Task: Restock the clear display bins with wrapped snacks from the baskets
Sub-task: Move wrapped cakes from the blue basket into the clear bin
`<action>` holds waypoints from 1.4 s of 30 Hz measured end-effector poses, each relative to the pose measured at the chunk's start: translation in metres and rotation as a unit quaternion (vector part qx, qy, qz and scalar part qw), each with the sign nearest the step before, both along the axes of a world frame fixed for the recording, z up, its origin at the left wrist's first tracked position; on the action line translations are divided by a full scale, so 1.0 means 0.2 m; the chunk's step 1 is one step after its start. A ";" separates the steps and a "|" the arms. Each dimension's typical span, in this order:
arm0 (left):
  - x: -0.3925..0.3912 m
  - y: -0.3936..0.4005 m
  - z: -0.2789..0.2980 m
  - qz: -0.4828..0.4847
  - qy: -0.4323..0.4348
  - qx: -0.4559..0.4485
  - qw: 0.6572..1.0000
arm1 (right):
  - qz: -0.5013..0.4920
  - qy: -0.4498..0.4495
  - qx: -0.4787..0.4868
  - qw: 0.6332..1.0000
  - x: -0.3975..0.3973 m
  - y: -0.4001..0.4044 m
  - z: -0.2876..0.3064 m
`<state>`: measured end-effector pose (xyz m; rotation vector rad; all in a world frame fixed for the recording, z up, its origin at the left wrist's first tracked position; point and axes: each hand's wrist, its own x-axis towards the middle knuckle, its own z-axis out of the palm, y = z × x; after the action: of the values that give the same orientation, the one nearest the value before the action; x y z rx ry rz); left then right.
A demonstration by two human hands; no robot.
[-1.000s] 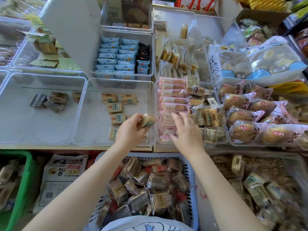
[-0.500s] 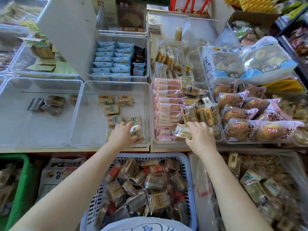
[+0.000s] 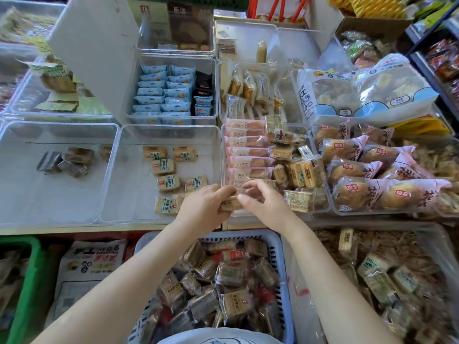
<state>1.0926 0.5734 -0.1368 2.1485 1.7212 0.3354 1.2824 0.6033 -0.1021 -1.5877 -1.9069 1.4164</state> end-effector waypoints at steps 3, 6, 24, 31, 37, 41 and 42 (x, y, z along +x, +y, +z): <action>-0.10 0.01 -0.06 0.057 0.017 -0.023 0.998 | -0.079 -0.109 0.126 0.983 0.07 0.08 -0.10; -0.20 0.03 -0.14 0.114 0.042 -0.065 0.990 | -0.044 -0.293 0.185 0.937 0.14 0.15 -0.20; -0.20 0.01 -0.19 0.142 -0.114 -0.040 0.982 | -0.007 -0.212 0.192 0.958 0.06 0.07 -0.15; -0.03 0.00 -0.02 0.043 -0.222 -0.136 0.964 | 0.067 -0.110 0.189 0.974 -0.07 -0.06 -0.11; -0.11 0.01 -0.12 0.118 -0.175 -0.075 0.975 | -0.045 -0.218 0.258 0.940 0.08 -0.04 -0.17; -0.17 0.05 -0.19 0.206 -0.148 -0.030 0.967 | -0.202 -0.398 0.206 0.871 0.23 0.00 -0.17; -0.17 0.07 -0.21 0.217 -0.137 -0.035 0.966 | -0.201 -0.422 0.166 0.868 0.25 0.00 -0.18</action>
<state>1.0588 0.5865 -0.1784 1.5726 1.9850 0.6442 1.3324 0.6037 -0.1374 -2.4406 -1.8595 0.1704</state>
